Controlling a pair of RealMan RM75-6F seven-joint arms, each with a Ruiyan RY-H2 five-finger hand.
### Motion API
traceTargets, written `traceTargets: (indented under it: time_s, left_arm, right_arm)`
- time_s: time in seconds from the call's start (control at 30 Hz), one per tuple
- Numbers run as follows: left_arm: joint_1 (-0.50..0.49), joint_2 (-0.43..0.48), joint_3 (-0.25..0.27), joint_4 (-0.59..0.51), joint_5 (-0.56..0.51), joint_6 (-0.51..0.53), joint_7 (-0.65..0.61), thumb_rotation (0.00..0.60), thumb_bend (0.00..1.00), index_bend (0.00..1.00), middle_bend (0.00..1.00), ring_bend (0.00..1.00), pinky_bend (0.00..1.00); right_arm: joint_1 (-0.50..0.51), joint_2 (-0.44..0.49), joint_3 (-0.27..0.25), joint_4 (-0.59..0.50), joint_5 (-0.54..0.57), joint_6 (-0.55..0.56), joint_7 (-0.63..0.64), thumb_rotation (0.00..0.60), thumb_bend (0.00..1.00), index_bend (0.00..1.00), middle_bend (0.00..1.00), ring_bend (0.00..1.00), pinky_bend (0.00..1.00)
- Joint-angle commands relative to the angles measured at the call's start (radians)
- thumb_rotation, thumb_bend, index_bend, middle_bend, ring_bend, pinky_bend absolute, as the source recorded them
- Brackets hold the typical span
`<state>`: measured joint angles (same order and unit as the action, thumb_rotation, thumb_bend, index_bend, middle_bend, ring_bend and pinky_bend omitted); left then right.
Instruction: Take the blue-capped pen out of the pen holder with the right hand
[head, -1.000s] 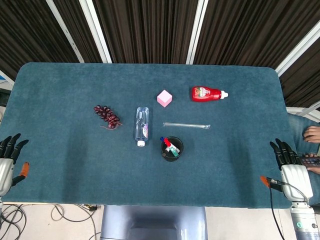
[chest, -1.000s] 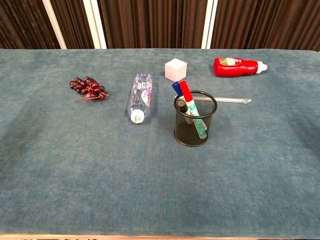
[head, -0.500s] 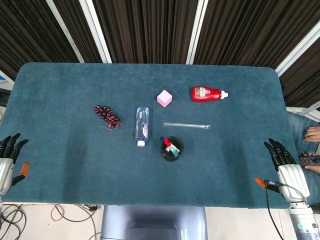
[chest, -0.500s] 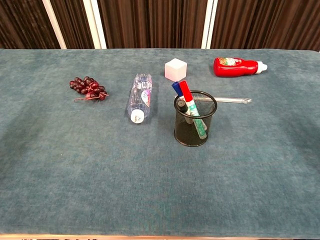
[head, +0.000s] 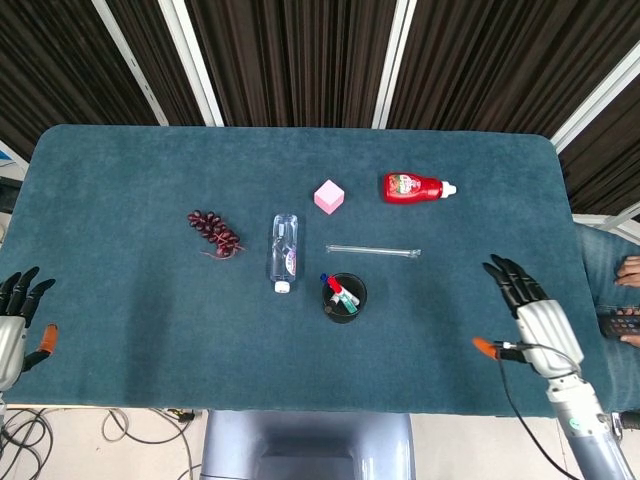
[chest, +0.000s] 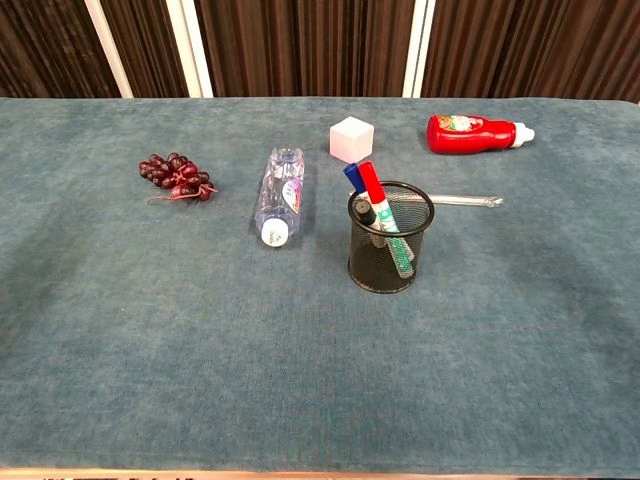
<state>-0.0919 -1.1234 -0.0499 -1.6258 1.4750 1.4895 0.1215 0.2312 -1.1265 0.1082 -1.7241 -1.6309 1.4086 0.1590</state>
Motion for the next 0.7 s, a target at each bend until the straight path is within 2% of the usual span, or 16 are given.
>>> traceTargets:
  time_s: [0.03, 0.23, 0.43, 0.7]
  left_arm:
    - [0.000, 0.000, -0.001, -0.001, -0.002, -0.001, 0.000, 0.600, 0.44, 0.15, 0.03, 0.04, 0.10]
    - [0.001, 0.003, -0.002, -0.009, -0.010, -0.003, -0.001, 0.600, 0.44, 0.15, 0.03, 0.04, 0.10]
    - [0.001, 0.004, -0.004, -0.009, -0.018, -0.007, -0.003, 0.600, 0.44, 0.15, 0.03, 0.04, 0.10]
    - [0.001, 0.004, -0.004, -0.012, -0.024, -0.012, -0.001, 0.600, 0.44, 0.16, 0.03, 0.04, 0.10]
  right_arm:
    - [0.033, -0.020, 0.009, -0.031, 0.001, -0.041, -0.032, 0.600, 0.19, 0.01, 0.00, 0.00, 0.17]
    - [0.094, -0.093, 0.030, -0.068, 0.048, -0.121, -0.140, 0.600, 0.21, 0.07, 0.00, 0.00, 0.17]
    - [0.136, -0.183, 0.038, -0.078, 0.081, -0.162, -0.232, 0.600, 0.30, 0.16, 0.00, 0.00, 0.17]
    - [0.185, -0.293, 0.056, -0.075, 0.121, -0.193, -0.335, 0.600, 0.35, 0.25, 0.00, 0.00, 0.17]
